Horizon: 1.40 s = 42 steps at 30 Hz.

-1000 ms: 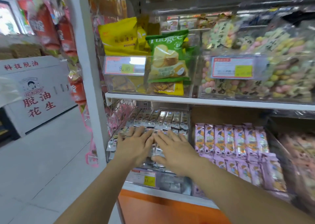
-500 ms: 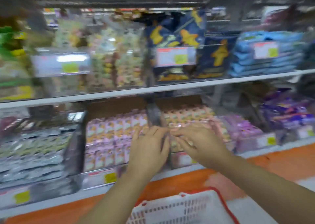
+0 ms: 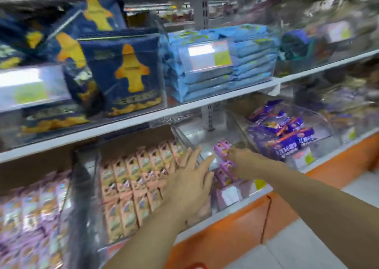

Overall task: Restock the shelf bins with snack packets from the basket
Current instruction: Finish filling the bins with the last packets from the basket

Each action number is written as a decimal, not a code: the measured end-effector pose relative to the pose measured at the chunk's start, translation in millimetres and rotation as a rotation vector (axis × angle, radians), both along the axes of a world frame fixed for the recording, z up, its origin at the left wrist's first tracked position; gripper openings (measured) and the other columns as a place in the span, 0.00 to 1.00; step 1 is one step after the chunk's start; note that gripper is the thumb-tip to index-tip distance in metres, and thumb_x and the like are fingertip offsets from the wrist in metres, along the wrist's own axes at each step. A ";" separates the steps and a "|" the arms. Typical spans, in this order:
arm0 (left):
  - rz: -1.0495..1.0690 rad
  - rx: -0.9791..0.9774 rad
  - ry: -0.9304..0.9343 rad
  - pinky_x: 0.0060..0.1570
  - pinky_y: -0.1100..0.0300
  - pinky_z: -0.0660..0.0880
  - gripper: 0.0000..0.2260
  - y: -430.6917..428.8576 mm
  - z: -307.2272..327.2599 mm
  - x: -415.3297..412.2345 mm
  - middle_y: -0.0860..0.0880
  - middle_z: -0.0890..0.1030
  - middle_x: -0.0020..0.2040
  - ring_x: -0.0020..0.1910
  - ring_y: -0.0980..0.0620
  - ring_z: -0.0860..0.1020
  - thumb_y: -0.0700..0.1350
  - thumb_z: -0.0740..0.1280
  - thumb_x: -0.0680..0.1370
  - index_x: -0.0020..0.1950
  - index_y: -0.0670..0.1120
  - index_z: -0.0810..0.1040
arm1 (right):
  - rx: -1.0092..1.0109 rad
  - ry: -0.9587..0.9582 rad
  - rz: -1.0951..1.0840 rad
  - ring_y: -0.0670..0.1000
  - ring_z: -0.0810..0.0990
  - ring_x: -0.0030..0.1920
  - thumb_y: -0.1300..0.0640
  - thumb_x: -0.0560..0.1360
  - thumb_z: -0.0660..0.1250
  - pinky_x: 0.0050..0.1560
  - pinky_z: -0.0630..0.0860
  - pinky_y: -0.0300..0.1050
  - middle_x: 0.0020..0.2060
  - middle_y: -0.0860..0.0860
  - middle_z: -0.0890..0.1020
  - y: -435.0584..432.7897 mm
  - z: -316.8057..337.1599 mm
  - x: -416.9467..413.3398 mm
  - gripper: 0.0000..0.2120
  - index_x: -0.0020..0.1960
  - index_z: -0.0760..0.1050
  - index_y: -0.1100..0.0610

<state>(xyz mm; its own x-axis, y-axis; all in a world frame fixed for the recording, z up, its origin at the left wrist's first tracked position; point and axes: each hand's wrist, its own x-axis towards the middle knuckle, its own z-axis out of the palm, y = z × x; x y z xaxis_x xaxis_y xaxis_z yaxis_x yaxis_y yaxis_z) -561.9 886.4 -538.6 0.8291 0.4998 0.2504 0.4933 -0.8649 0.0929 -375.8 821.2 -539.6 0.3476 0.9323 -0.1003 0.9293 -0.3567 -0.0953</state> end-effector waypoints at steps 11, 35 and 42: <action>-0.032 0.103 -0.190 0.67 0.45 0.60 0.14 16.0 -32.5 12.3 0.51 0.68 0.72 0.74 0.49 0.55 0.54 0.51 0.80 0.64 0.60 0.67 | -0.386 0.141 0.214 0.59 0.74 0.60 0.47 0.75 0.59 0.50 0.66 0.46 0.62 0.57 0.75 41.3 -9.4 -13.8 0.19 0.64 0.69 0.51; 0.011 -0.037 -0.113 0.69 0.60 0.34 0.28 3.8 -19.1 10.1 0.58 0.47 0.77 0.71 0.63 0.30 0.60 0.36 0.75 0.72 0.61 0.60 | -0.452 0.009 0.243 0.58 0.74 0.52 0.52 0.81 0.54 0.50 0.72 0.49 0.63 0.57 0.74 66.0 -30.9 8.0 0.18 0.69 0.68 0.55; 0.009 -0.055 -0.139 0.70 0.59 0.36 0.29 2.3 -18.7 9.2 0.57 0.49 0.78 0.72 0.63 0.32 0.60 0.37 0.75 0.72 0.59 0.63 | -0.364 0.128 0.258 0.58 0.65 0.70 0.46 0.77 0.59 0.64 0.66 0.53 0.72 0.54 0.65 43.7 -19.2 0.4 0.25 0.73 0.62 0.49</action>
<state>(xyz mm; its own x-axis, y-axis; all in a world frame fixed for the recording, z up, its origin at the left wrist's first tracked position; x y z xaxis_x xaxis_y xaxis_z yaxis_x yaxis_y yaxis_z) -552.6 888.7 -557.4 0.7841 0.5229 0.3344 0.4798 -0.8524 0.2080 -375.4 864.9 -558.8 0.0725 0.8827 -0.4643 0.9810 -0.1470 -0.1265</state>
